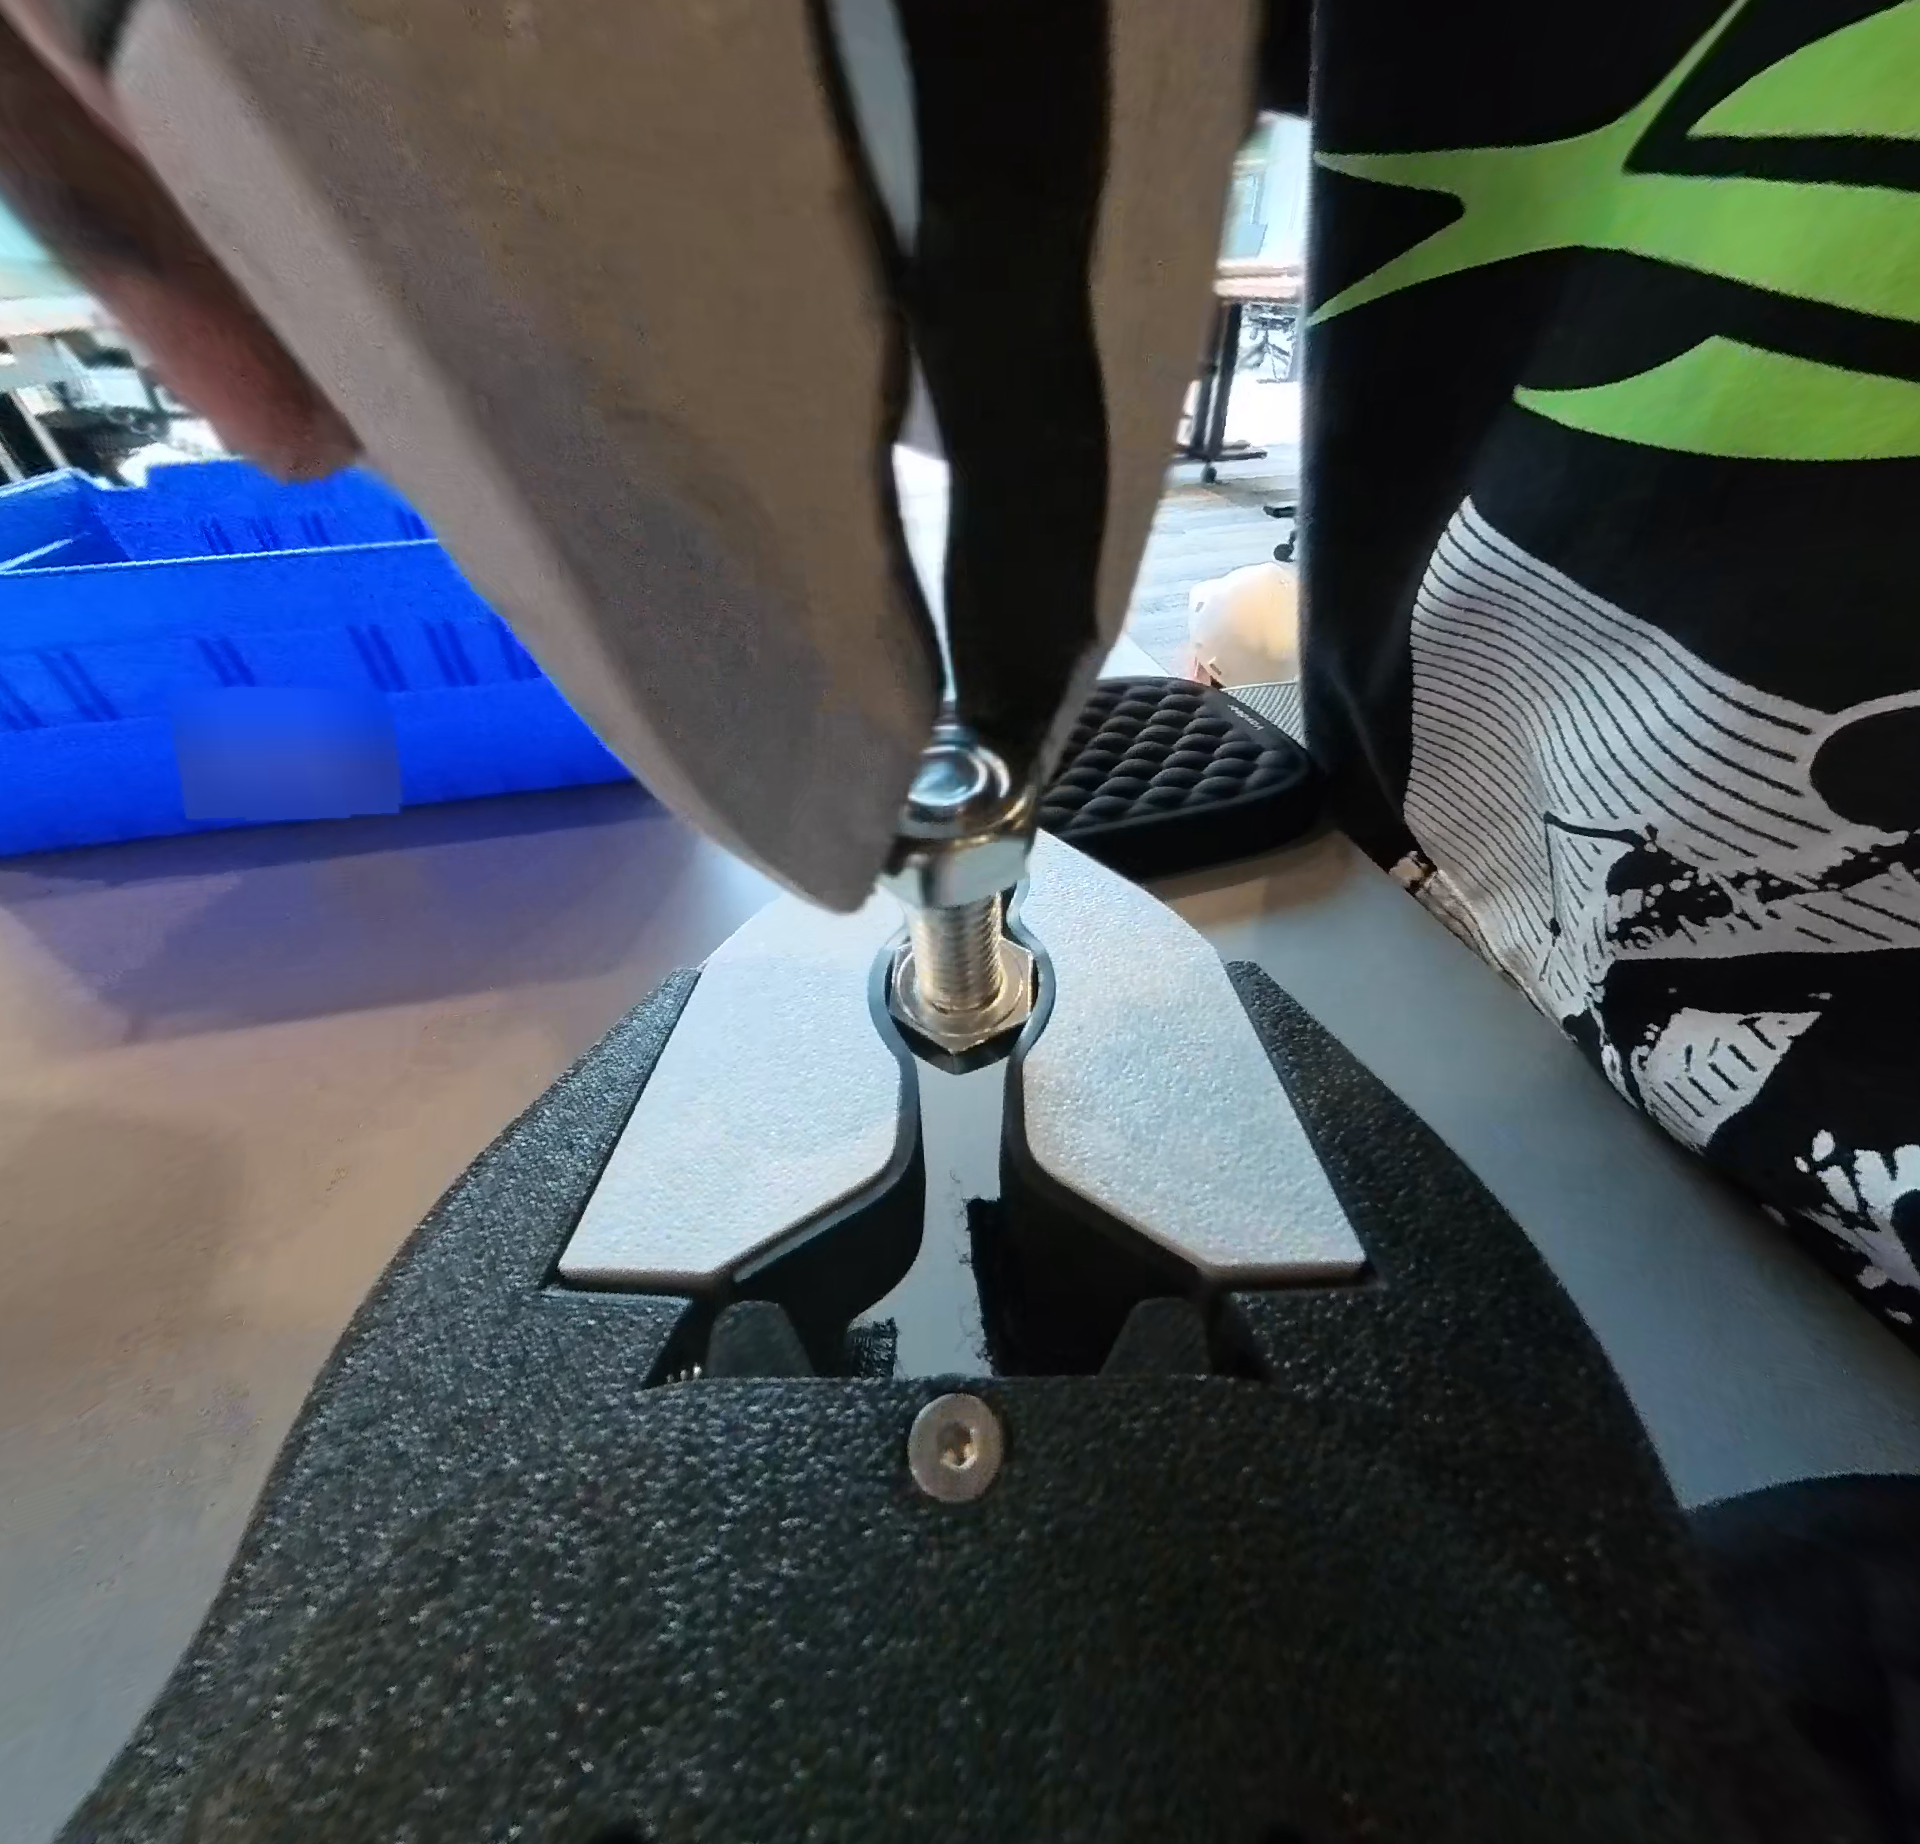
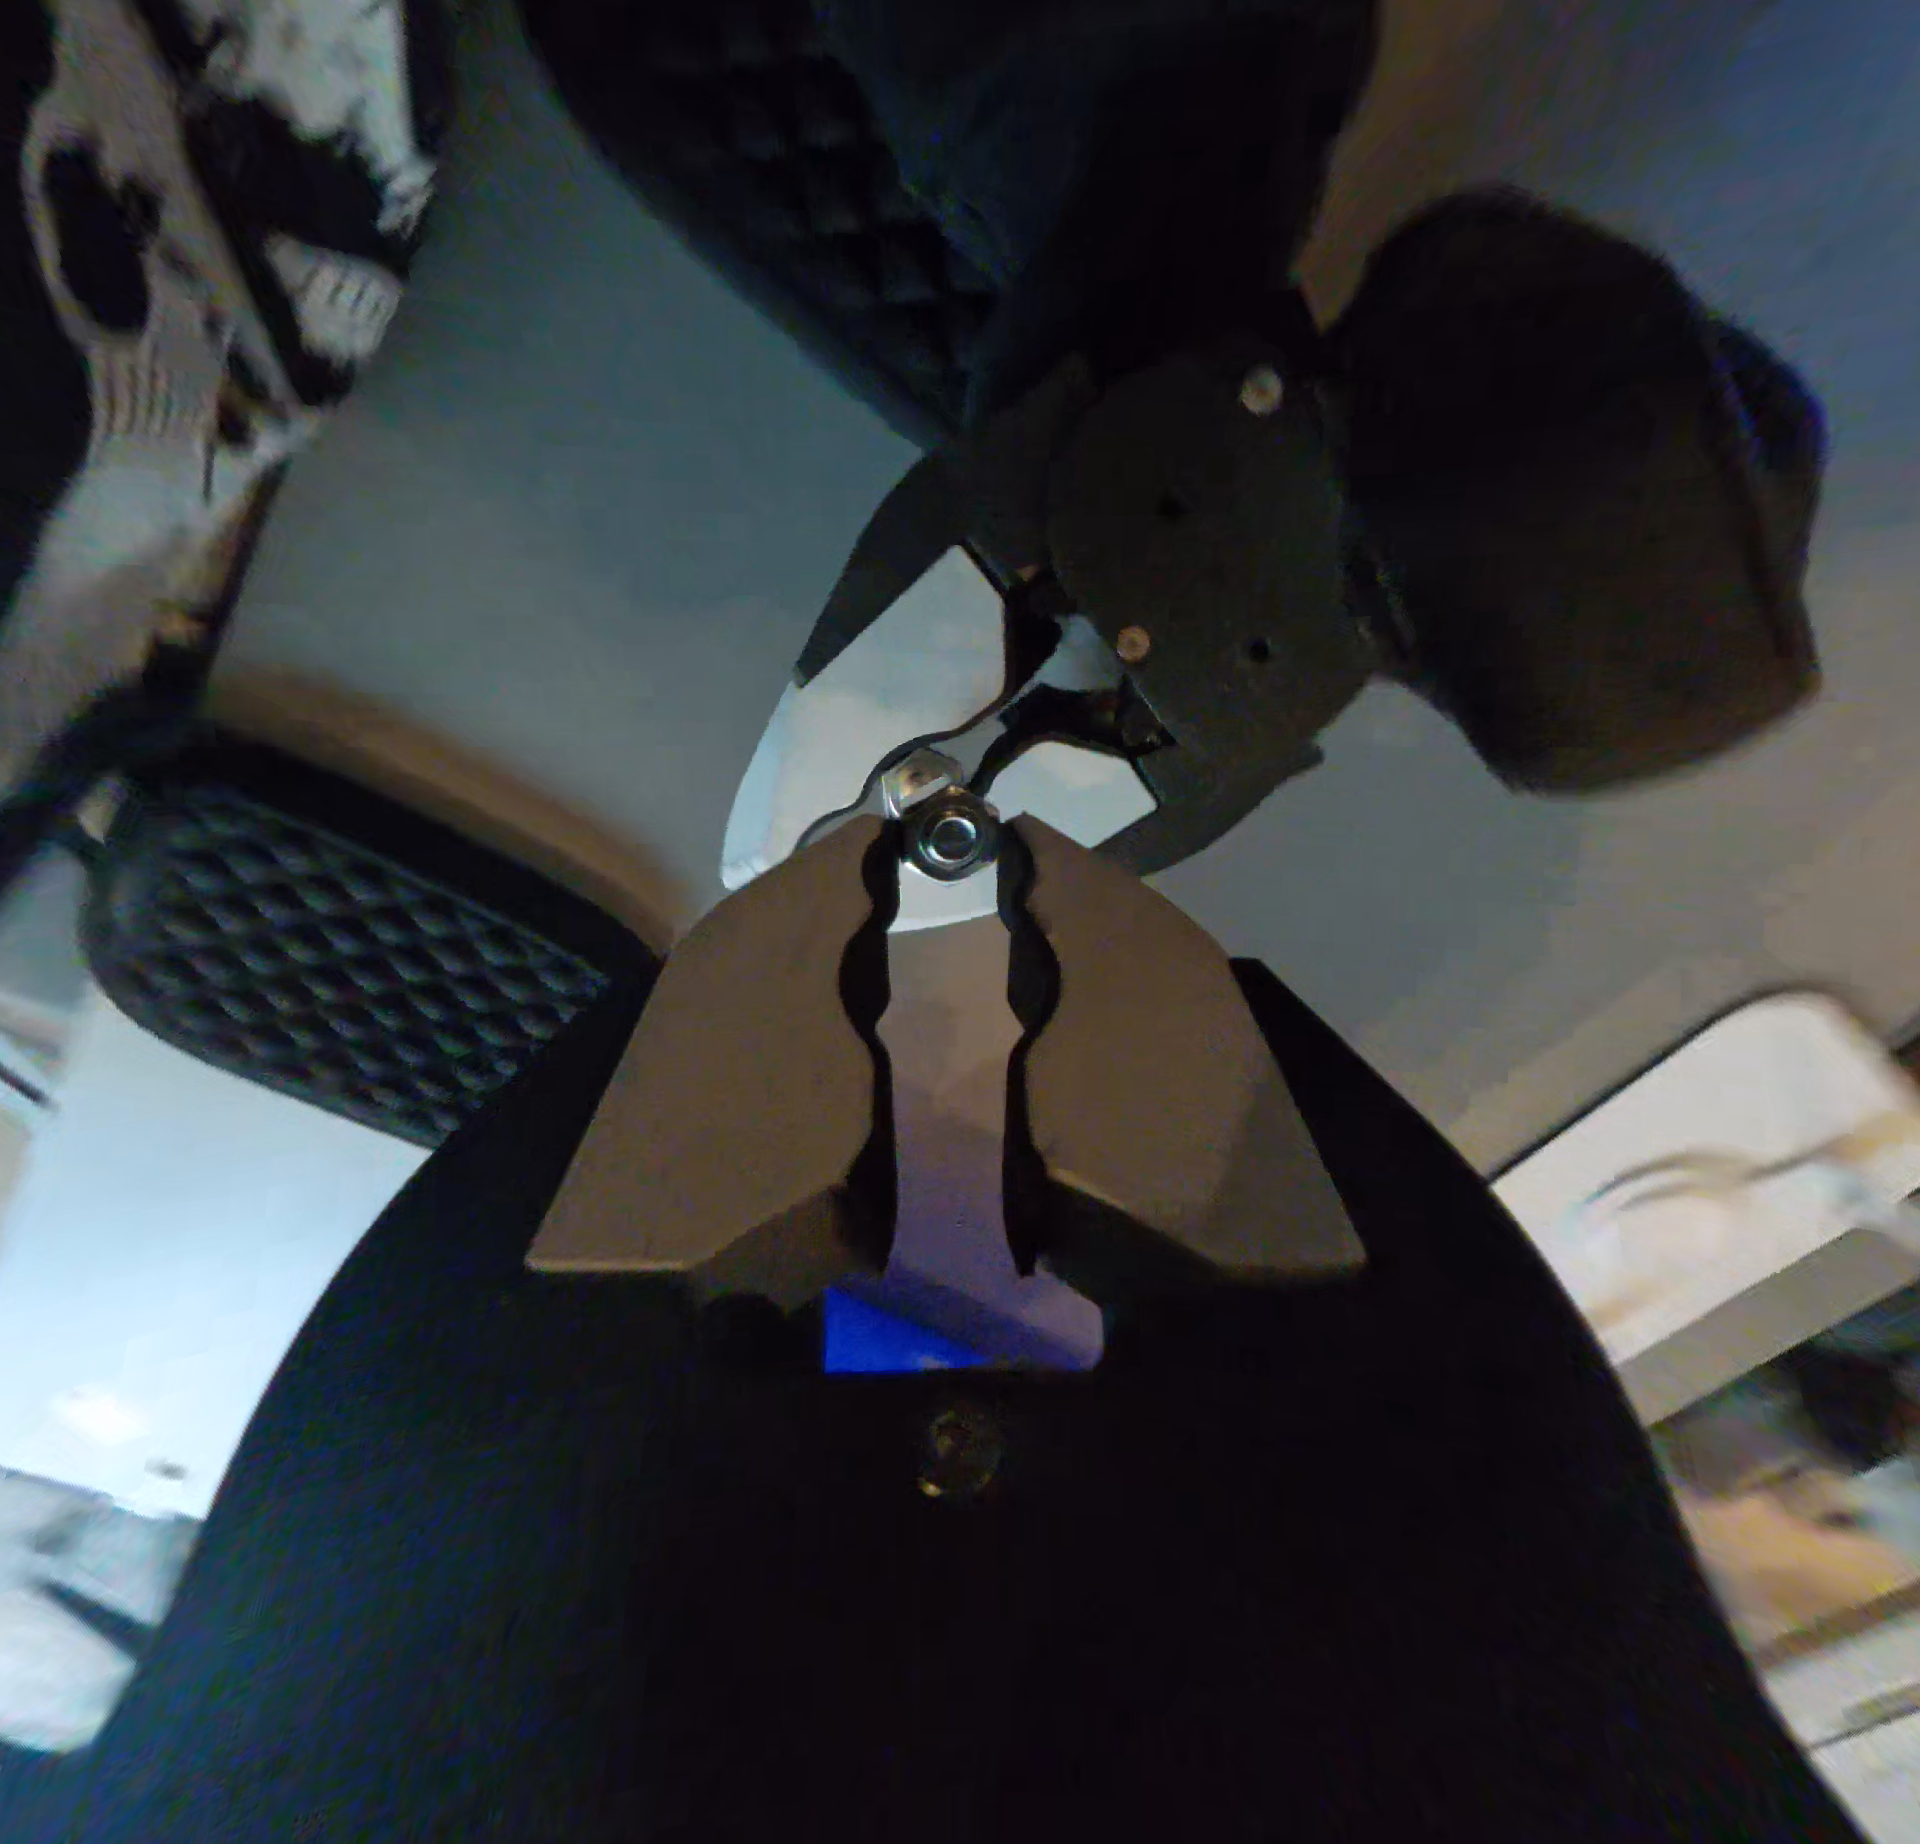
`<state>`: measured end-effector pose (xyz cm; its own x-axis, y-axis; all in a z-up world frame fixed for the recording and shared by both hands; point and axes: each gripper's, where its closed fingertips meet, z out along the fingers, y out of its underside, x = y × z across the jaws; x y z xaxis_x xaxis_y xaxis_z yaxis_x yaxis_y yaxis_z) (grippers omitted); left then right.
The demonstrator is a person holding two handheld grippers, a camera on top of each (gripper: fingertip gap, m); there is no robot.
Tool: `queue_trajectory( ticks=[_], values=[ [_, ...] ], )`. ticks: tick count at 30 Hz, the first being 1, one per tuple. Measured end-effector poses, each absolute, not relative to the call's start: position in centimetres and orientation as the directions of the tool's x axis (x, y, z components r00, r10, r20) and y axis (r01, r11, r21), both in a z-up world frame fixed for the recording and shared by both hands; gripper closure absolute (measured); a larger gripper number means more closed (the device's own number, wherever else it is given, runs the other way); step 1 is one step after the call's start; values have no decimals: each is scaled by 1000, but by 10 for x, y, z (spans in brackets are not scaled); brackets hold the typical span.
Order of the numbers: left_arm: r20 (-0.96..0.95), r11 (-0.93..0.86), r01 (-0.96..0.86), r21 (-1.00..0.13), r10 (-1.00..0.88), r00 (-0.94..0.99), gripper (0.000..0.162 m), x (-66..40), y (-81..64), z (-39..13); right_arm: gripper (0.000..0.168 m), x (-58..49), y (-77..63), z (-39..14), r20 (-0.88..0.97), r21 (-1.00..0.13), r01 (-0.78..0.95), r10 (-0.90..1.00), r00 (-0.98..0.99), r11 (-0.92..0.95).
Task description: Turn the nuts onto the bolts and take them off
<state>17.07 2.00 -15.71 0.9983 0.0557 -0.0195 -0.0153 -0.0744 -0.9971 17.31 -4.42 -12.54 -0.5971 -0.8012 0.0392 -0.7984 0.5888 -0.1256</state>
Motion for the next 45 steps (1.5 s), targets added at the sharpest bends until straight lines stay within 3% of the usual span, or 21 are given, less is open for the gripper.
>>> queue_trajectory(
  ticks=[2, 4, 9, 12, 16, 19, 23, 27, 31, 45],
  values=[
    [-18, -79, -13, -997, 62, 998, 152, 170, 20, -158, 151, 172, -42, -126, 20, -123, -596, -598, -801, 794],
    [-27, -84, -23, -996, 58, 998, 152, 171, 21, -158, 151, 174, -41, -126, -10, -154, -448, -455, -890, 881],
    [-24, -79, -19, -997, 61, 998, 152, 171, 20, -158, 151, 173, -43, -126, 6, -216, -406, -415, -910, 888],
    [-26, -77, -21, -997, 61, 998, 152, 171, 20, -157, 135, 168, -47, -124, 44, -262, -414, -418, -908, 872],
    [-27, -70, -22, -997, 64, 998, 152, 170, 20, -156, 111, 171, -55, -106, 84, -564, -408, -442, -893, 718],
    [-28, -61, -23, -998, 76, 997, 152, 169, 18, -154, 95, 169, -51, -89, 172, -803, -377, -427, -888, 462],
    [-26, -64, -19, -998, 109, 994, 151, 164, 17, -155, 100, 160, -34, -84, 201, -954, -260, -322, -925, 150],
    [-35, -81, -23, -996, 151, 988, 151, 158, 16, -157, 96, 170, -30, -85, 152, -988, -149, -290, -945, -31],
    [-51, -108, -31, -994, 192, 980, 151, 151, 16, -161, 88, 178, -32, -103, 158, -986, -168, -285, -945, 10],
    [-58, -144, -23, -989, 239, 969, 151, 144, 16, -166, 106, 176, -37, -117, 99, -995, -103, -247, -964, 3]
  ],
)
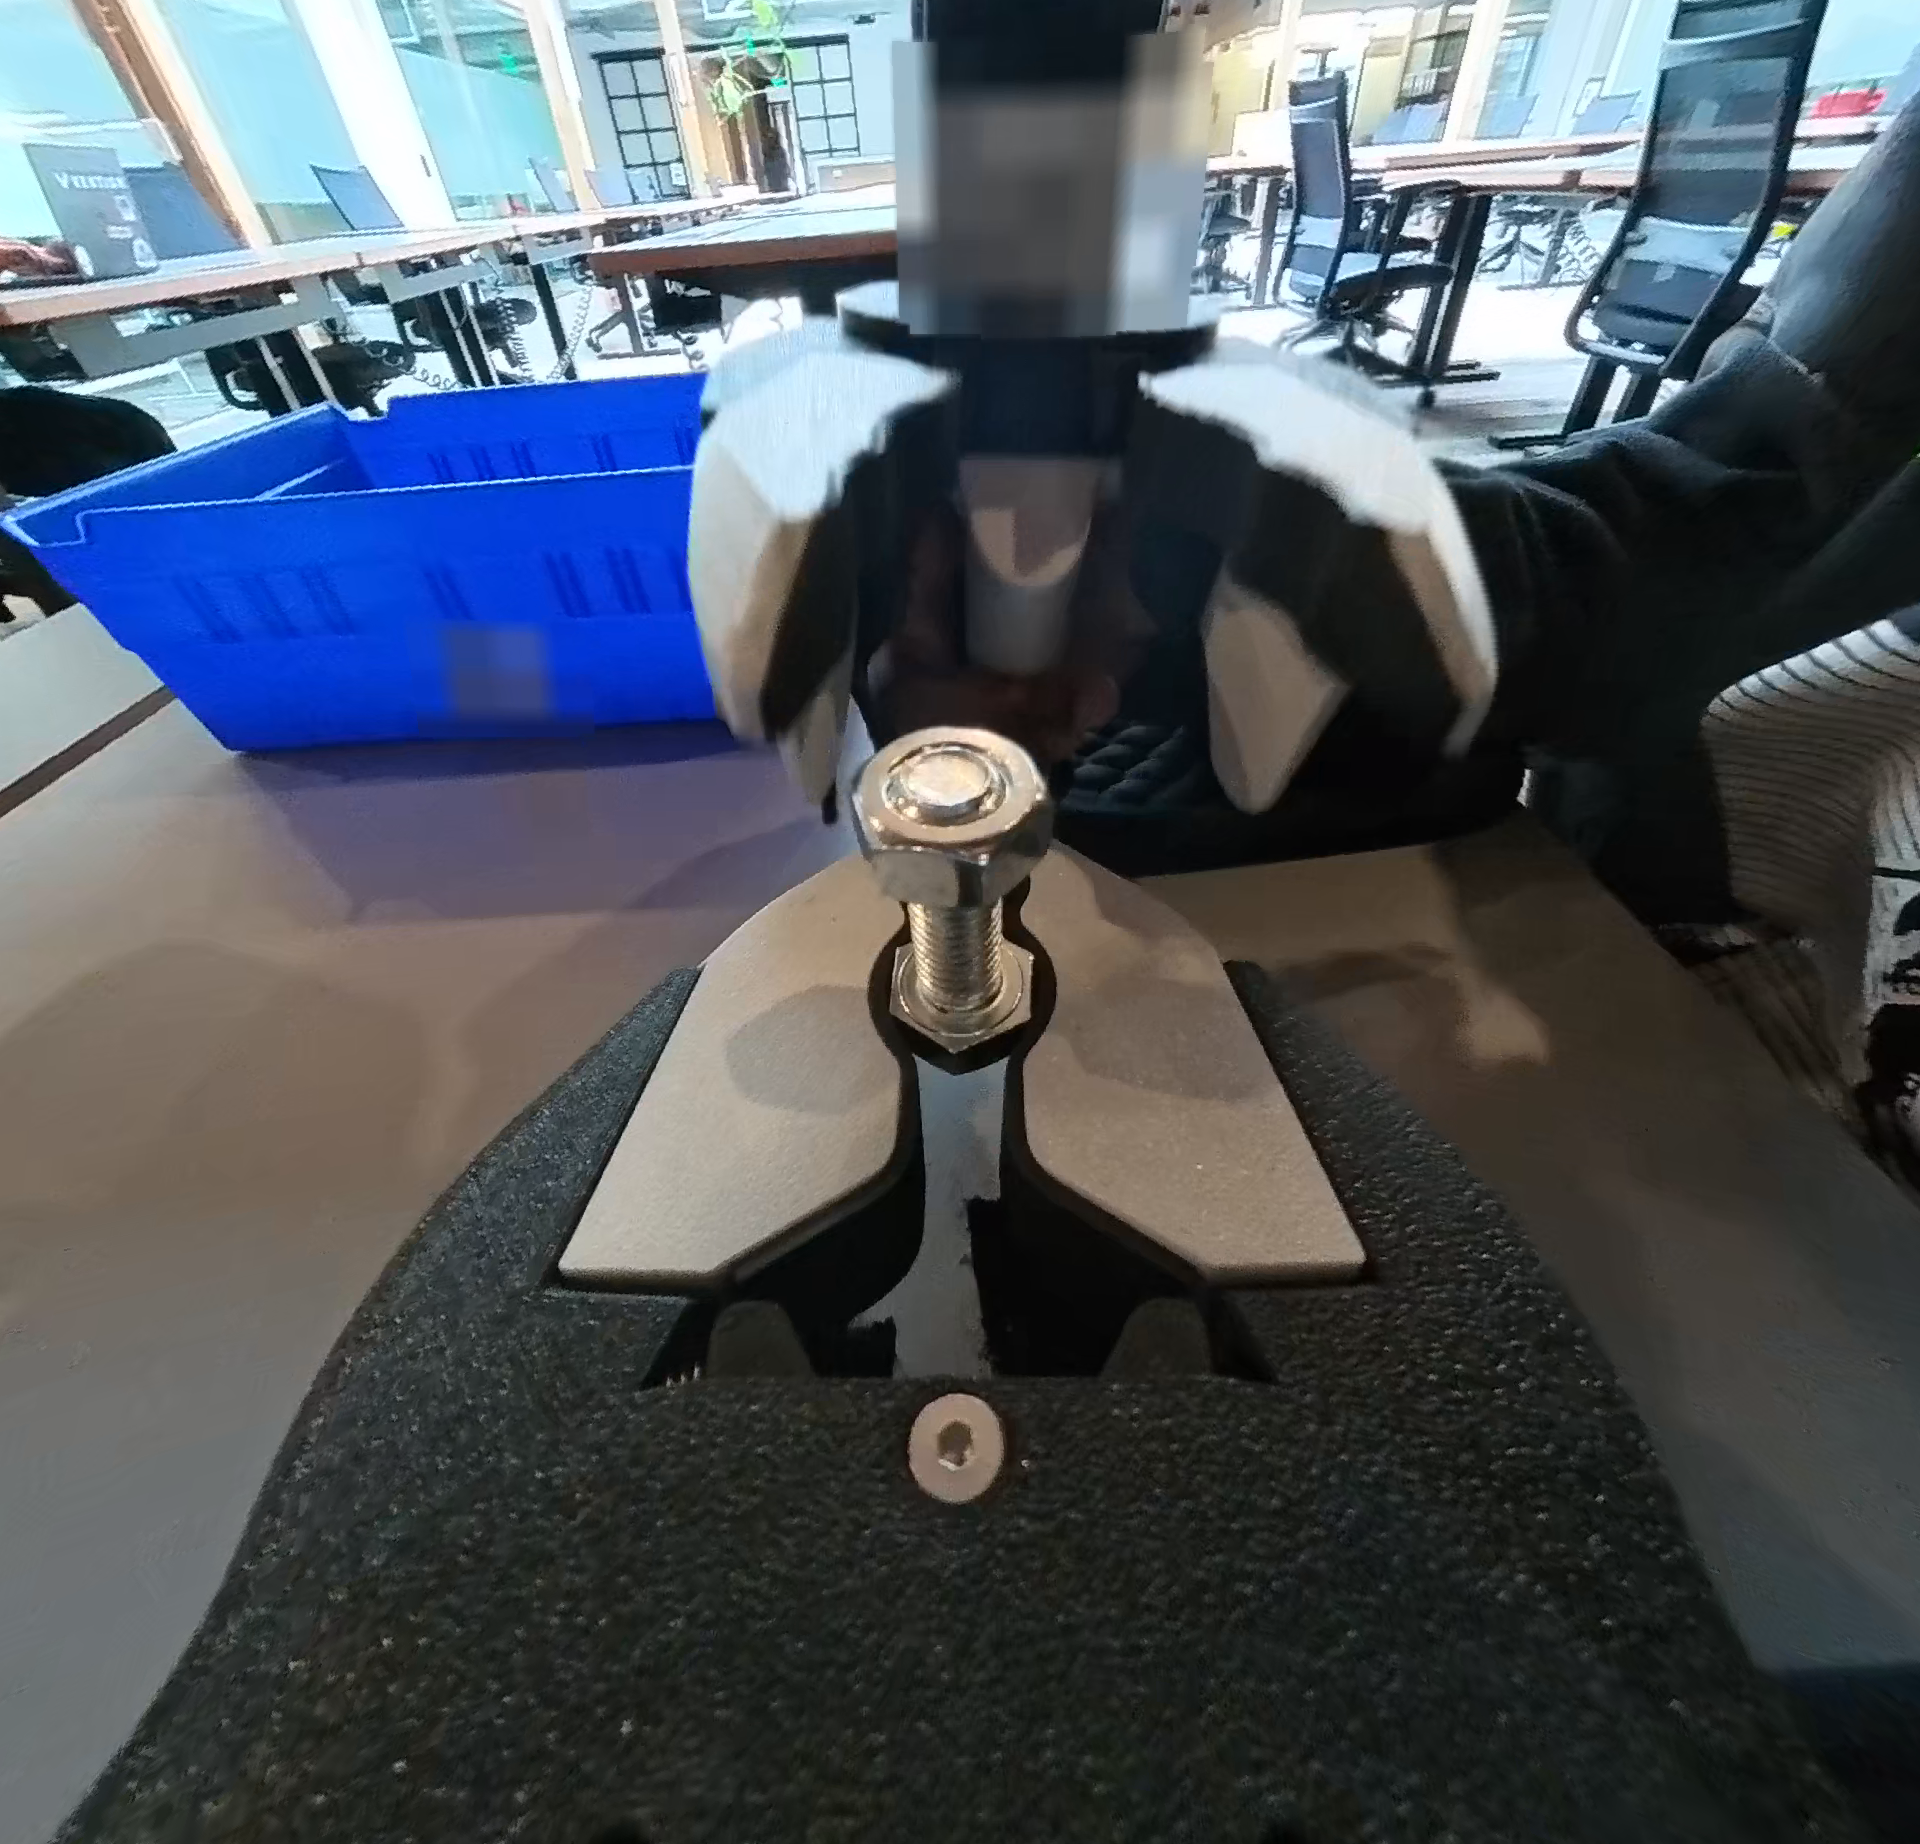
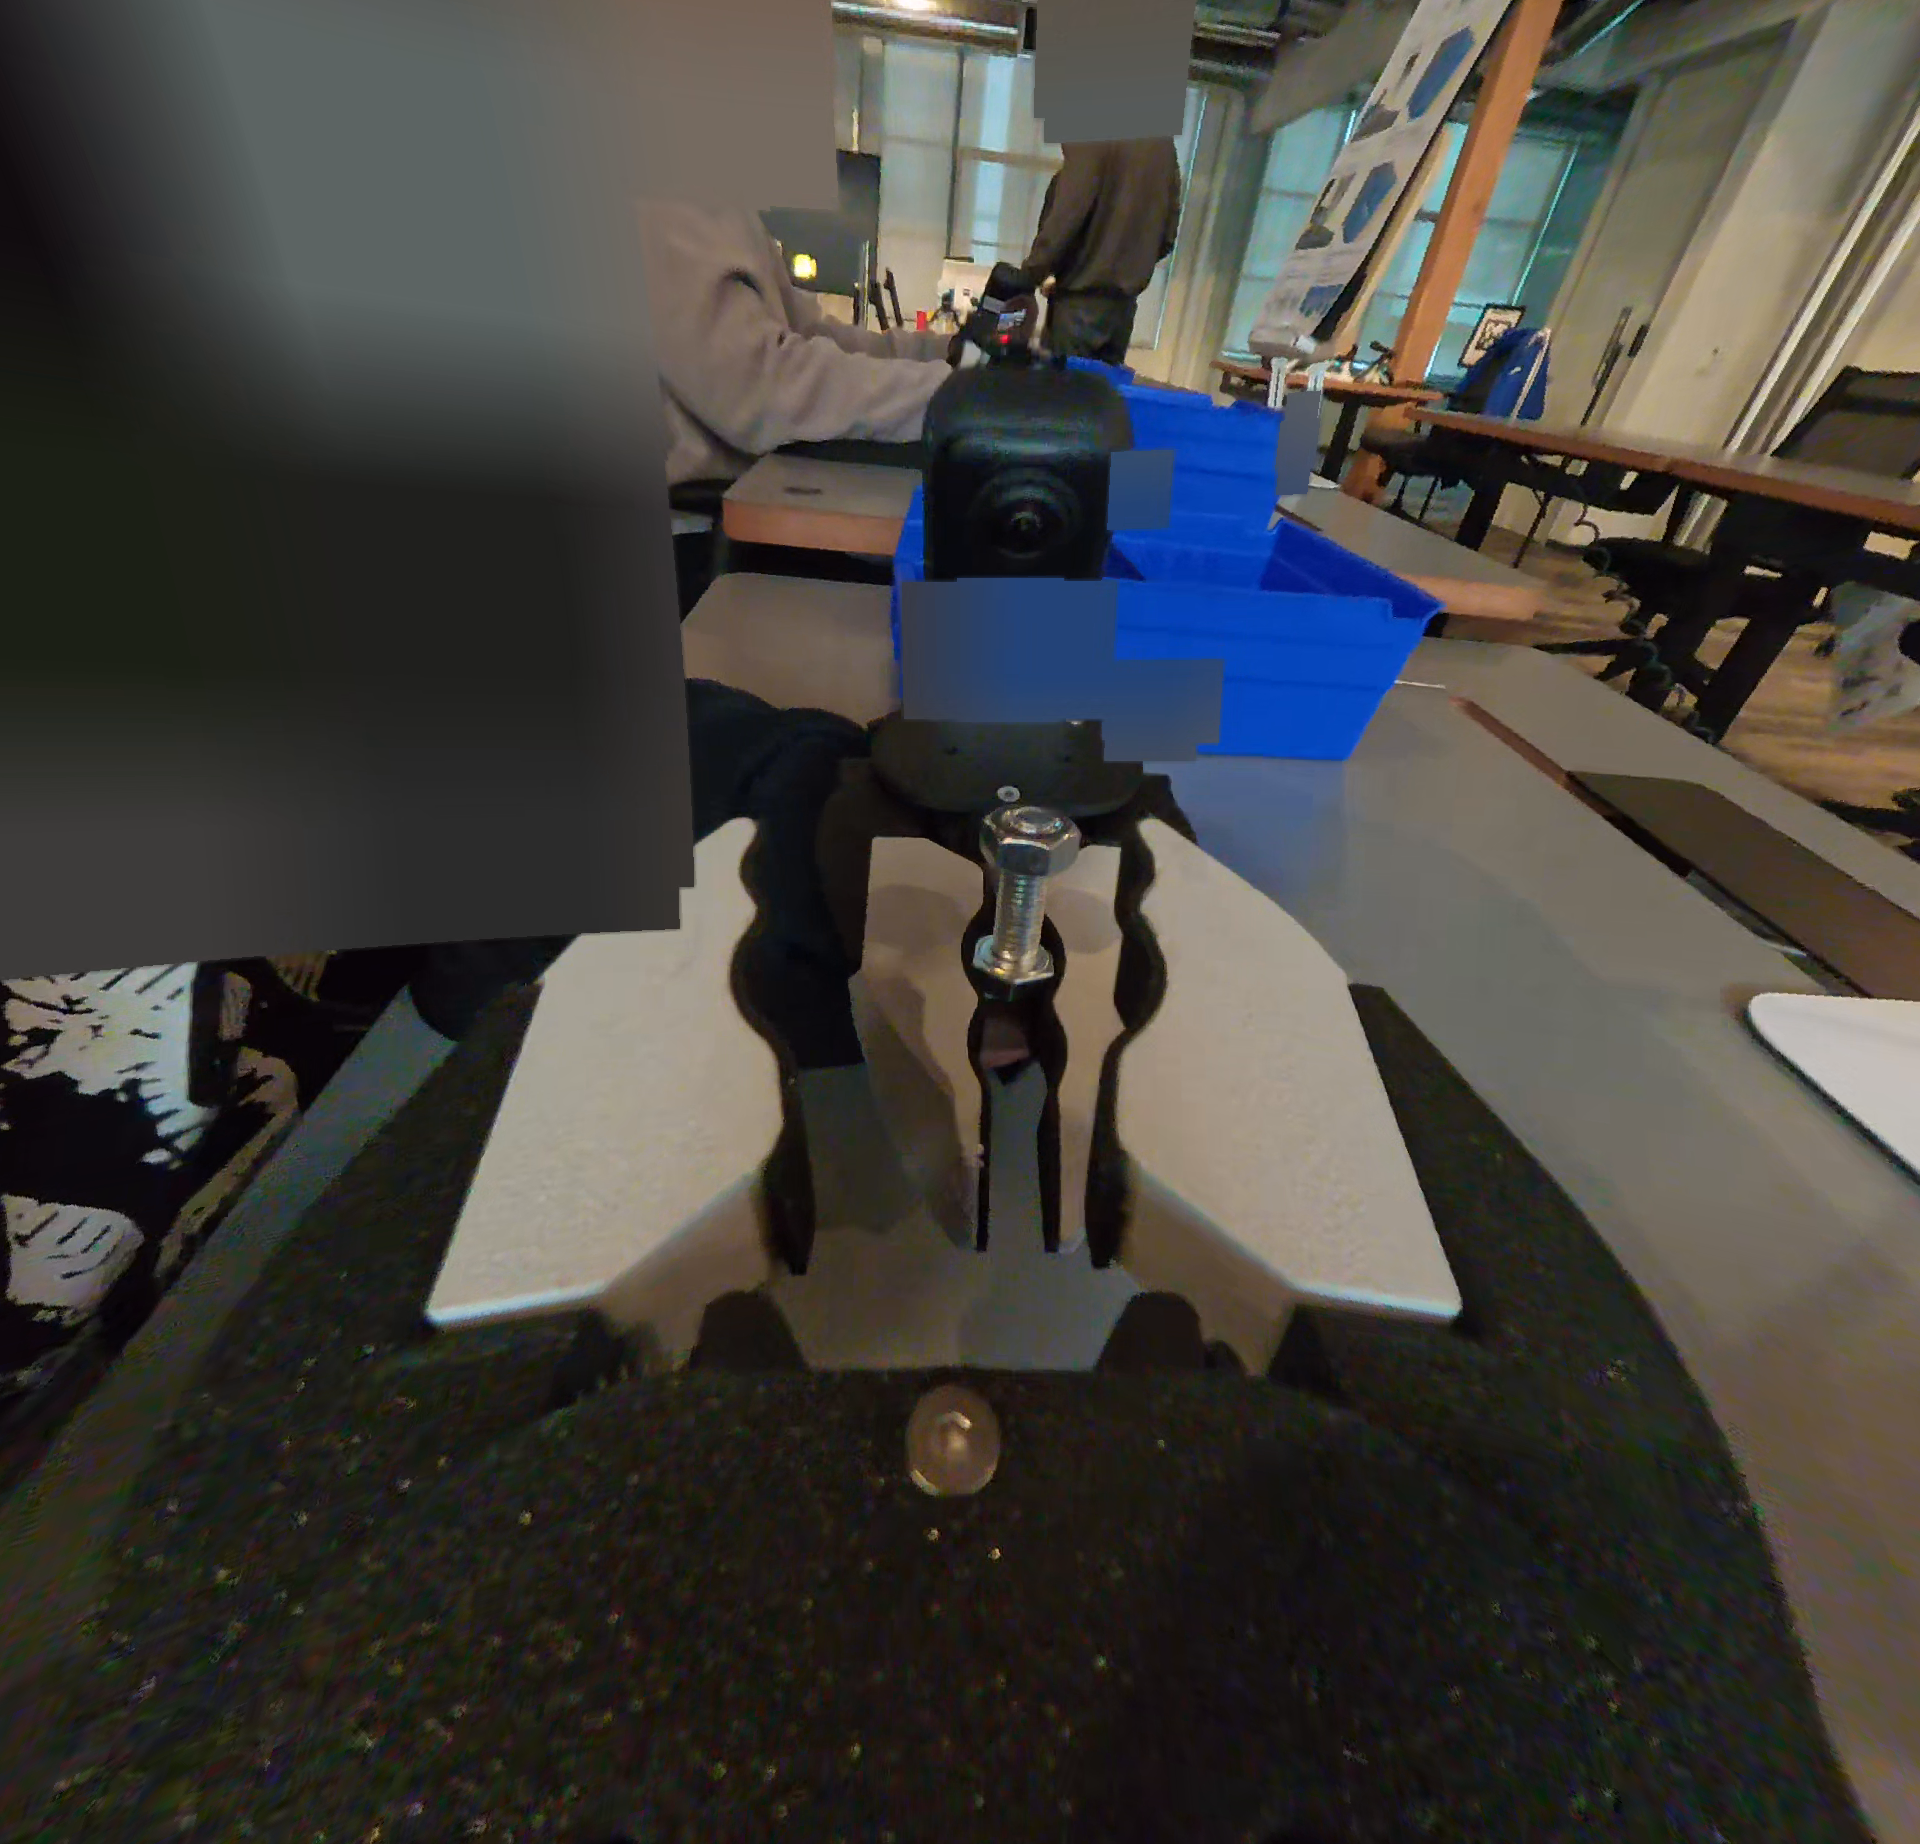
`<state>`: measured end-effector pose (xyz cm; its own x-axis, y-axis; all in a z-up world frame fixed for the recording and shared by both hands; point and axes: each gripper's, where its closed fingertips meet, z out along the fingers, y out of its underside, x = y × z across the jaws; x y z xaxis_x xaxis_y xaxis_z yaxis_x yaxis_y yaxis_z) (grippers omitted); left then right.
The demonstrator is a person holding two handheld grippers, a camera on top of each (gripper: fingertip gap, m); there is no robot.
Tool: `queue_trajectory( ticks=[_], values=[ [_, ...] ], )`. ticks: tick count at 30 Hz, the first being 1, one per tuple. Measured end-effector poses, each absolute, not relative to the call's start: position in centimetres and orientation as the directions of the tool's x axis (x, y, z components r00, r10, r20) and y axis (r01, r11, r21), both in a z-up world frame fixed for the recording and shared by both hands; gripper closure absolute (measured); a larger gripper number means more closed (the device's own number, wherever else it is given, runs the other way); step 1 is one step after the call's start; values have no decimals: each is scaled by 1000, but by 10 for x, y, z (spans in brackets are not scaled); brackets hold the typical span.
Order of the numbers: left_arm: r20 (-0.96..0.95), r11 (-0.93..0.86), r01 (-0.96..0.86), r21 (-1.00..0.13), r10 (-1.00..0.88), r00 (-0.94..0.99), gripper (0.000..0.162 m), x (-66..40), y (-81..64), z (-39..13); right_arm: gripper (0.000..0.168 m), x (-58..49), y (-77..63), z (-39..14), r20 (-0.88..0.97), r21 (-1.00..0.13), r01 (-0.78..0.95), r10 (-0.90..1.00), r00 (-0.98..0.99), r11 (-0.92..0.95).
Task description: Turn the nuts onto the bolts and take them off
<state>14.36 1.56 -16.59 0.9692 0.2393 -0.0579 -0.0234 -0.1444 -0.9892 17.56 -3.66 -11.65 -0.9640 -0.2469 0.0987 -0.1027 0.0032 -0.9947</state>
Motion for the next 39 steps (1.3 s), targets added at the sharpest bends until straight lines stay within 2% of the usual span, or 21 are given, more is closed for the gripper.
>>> queue_trajectory(
  ticks=[8, 14, 15, 17, 21, 22, 24, 31, 34, 39],
  values=[
    [-32, -110, -4, -994, 253, 967, 152, 140, 12, -162, 112, 171, -38, -115, 70, -997, -62, -239, -968, -42],
    [-28, -104, -1, -995, 252, 967, 152, 139, 12, -162, 104, 178, -44, -125, 76, -996, -83, -270, -960, 15],
    [-27, -103, -1, -995, 251, 968, 152, 139, 12, -162, 110, 178, -44, -126, 82, -996, -90, -264, -961, 21],
    [-27, -102, -2, -995, 249, 968, 152, 140, 12, -162, 136, 171, -41, -127, 113, -992, -123, -227, -967, 29],
    [-24, -100, 1, -995, 250, 968, 151, 139, 12, -162, 163, 172, -29, -112, 92, -995, -79, -260, -961, -62],
    [-25, -100, 0, -995, 250, 968, 151, 139, 12, -162, 157, 171, -29, -110, 85, -995, -70, -248, -965, -70],
    [-35, -111, -6, -994, 258, 965, 151, 139, 12, -163, 130, 165, -34, -111, 84, -996, -75, -204, -975, -51],
    [-114, -228, -29, -973, 369, 922, 152, 127, 11, -174, 135, 165, -44, -113, 132, -989, -141, -149, -980, 53],
    [-91, -214, -10, -977, 372, 924, 151, 125, 9, -173, 139, 158, -48, -121, 141, -980, -156, -123, -982, 121],
    [-84, -200, -7, -980, 378, 922, 155, 124, 8, -171, 141, 157, -45, -124, 112, -984, -128, -129, -985, 125]
  ],
)
